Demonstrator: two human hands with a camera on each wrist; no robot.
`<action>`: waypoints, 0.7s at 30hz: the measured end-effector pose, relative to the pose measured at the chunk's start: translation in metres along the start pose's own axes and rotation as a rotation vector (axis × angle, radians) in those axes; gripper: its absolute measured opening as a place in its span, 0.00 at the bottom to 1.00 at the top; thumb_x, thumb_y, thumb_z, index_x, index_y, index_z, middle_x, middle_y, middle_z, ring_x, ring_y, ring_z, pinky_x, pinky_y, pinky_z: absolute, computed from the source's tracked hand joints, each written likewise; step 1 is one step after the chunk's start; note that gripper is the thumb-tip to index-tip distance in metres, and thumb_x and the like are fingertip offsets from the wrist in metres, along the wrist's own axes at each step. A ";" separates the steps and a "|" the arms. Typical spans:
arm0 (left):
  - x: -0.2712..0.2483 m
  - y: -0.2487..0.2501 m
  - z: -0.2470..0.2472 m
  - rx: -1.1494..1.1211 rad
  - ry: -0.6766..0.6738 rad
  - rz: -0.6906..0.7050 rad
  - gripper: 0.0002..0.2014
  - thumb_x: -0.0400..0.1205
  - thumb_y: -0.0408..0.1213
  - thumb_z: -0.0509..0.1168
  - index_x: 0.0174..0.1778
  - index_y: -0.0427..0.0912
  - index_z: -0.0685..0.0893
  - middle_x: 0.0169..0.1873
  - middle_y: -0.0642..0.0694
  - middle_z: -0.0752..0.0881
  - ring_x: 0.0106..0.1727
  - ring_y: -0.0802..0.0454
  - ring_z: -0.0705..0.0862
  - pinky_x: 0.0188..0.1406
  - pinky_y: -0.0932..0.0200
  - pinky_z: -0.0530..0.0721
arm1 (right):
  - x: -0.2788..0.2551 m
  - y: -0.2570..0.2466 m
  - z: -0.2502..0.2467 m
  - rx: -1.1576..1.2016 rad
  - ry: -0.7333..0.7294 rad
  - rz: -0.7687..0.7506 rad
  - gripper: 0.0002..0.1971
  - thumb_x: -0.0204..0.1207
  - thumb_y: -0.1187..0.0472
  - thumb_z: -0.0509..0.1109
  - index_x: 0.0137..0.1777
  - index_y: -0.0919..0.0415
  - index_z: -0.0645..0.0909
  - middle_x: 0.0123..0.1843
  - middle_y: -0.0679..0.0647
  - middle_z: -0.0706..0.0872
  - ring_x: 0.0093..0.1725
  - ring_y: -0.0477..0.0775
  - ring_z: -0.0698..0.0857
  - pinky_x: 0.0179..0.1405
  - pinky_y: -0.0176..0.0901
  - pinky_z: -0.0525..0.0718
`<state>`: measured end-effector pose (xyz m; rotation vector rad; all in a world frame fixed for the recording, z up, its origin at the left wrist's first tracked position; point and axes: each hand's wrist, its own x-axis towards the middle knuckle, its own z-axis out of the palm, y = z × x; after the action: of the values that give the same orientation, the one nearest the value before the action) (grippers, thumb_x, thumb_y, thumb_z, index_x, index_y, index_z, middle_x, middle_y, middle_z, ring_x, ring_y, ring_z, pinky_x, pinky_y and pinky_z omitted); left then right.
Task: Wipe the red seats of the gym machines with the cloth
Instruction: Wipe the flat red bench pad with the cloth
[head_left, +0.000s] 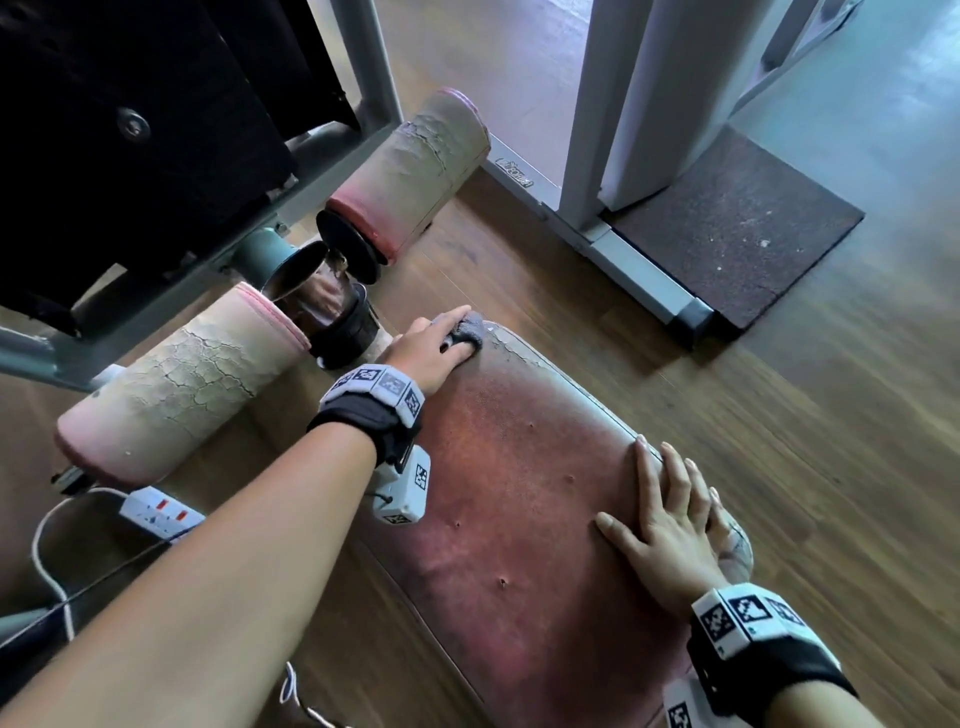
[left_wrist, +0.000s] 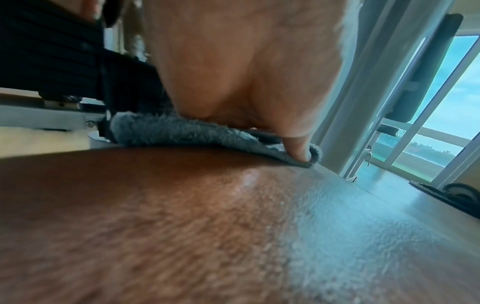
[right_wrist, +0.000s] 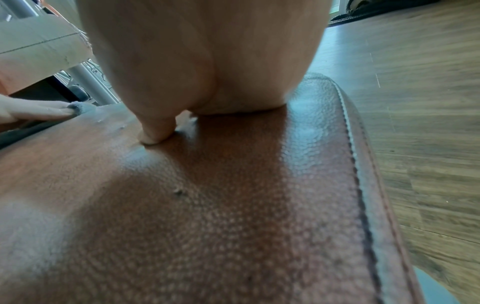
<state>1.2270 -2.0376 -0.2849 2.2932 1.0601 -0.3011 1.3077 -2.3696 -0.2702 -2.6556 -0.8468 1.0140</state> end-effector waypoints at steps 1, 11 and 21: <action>-0.006 -0.007 0.000 -0.024 0.015 0.005 0.27 0.84 0.56 0.59 0.79 0.70 0.62 0.69 0.43 0.75 0.68 0.40 0.77 0.70 0.47 0.73 | 0.000 0.000 0.000 -0.003 0.002 0.001 0.45 0.77 0.32 0.59 0.81 0.37 0.28 0.81 0.44 0.28 0.81 0.51 0.28 0.79 0.57 0.30; -0.005 -0.020 0.002 -0.117 0.050 0.013 0.26 0.81 0.56 0.63 0.77 0.66 0.69 0.63 0.40 0.80 0.64 0.41 0.80 0.68 0.50 0.75 | 0.004 0.004 0.003 -0.004 -0.010 -0.006 0.46 0.70 0.26 0.52 0.80 0.35 0.27 0.80 0.42 0.28 0.81 0.51 0.29 0.79 0.57 0.31; -0.009 -0.019 0.003 -0.102 0.034 -0.003 0.27 0.83 0.51 0.62 0.79 0.67 0.66 0.64 0.41 0.78 0.65 0.42 0.78 0.67 0.52 0.73 | 0.004 0.003 0.000 -0.023 -0.036 0.005 0.48 0.65 0.24 0.48 0.80 0.36 0.28 0.81 0.43 0.29 0.80 0.52 0.30 0.79 0.58 0.31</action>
<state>1.2068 -2.0355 -0.2917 2.2130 1.0715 -0.2057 1.3115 -2.3701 -0.2736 -2.6673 -0.8645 1.0625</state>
